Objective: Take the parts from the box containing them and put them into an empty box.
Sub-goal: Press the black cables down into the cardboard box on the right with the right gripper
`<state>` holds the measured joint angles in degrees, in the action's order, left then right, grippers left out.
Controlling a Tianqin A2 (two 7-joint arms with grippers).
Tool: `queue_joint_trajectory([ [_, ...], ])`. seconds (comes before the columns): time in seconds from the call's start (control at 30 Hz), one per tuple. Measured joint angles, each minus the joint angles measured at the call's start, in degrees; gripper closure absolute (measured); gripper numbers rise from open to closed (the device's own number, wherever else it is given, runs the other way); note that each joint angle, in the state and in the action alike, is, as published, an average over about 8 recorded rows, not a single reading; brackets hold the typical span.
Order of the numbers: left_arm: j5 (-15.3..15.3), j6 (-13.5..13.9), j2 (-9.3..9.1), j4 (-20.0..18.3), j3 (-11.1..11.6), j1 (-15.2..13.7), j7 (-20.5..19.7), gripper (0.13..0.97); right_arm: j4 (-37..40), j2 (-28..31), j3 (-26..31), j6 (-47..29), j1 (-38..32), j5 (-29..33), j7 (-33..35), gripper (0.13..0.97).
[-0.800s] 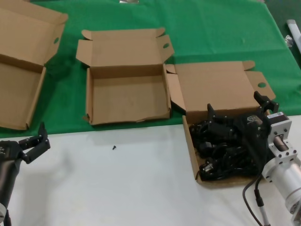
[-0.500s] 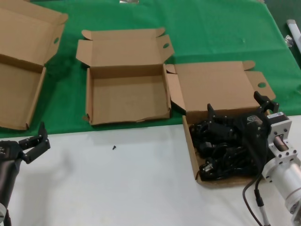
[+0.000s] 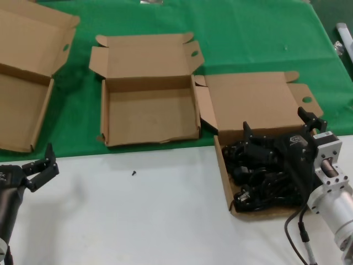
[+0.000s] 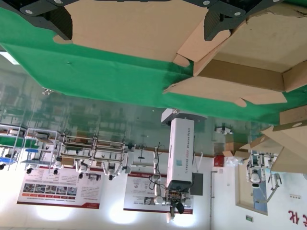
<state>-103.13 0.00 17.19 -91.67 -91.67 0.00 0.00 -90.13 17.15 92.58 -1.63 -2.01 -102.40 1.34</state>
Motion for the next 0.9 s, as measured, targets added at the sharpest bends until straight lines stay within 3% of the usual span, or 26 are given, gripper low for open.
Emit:
queue_joint_trajectory([
  [0.9, 0.0, 0.0, 0.0, 0.0, 0.0, 0.0, 0.0, 0.132, 0.0, 0.0, 0.0, 0.0, 0.0, 0.0, 0.0, 0.129],
])
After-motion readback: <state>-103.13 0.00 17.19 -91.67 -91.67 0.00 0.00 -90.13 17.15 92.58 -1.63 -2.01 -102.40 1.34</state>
